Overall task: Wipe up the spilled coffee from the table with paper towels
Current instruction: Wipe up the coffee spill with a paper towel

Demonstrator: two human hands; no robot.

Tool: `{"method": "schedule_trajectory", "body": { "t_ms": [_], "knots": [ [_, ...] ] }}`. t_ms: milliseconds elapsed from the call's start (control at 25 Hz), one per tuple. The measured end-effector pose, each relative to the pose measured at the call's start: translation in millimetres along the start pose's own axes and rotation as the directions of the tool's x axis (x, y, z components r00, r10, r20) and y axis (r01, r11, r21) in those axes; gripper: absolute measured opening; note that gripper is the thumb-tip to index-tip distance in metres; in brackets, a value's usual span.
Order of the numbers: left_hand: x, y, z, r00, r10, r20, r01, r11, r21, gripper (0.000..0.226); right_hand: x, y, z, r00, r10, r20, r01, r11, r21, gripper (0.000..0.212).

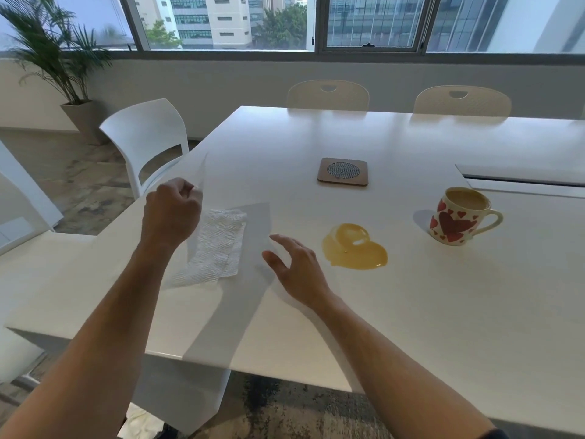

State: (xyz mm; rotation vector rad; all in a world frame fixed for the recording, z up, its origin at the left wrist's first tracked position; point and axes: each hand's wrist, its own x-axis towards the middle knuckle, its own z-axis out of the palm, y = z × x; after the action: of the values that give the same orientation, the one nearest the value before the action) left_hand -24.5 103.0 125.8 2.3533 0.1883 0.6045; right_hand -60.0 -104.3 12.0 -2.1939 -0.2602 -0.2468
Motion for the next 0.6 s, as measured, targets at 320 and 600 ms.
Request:
{"method": "schedule_trajectory", "body": {
  "t_ms": [320, 600],
  "knots": [
    [-30, 86, 14, 0.923, 0.158, 0.35, 0.038, 0.869, -0.493, 0.018, 11, -20, -22, 0.964, 0.256, 0.066, -0.232, 0.701, 0.674, 0.066],
    [-57, 116, 58, 0.82, 0.169, 0.547, 0.297, 0.691, -0.659, 0.017, 3, -20, -65, 0.901, 0.33, 0.281, -0.364, 0.223, 0.904, 0.079]
  ]
}}
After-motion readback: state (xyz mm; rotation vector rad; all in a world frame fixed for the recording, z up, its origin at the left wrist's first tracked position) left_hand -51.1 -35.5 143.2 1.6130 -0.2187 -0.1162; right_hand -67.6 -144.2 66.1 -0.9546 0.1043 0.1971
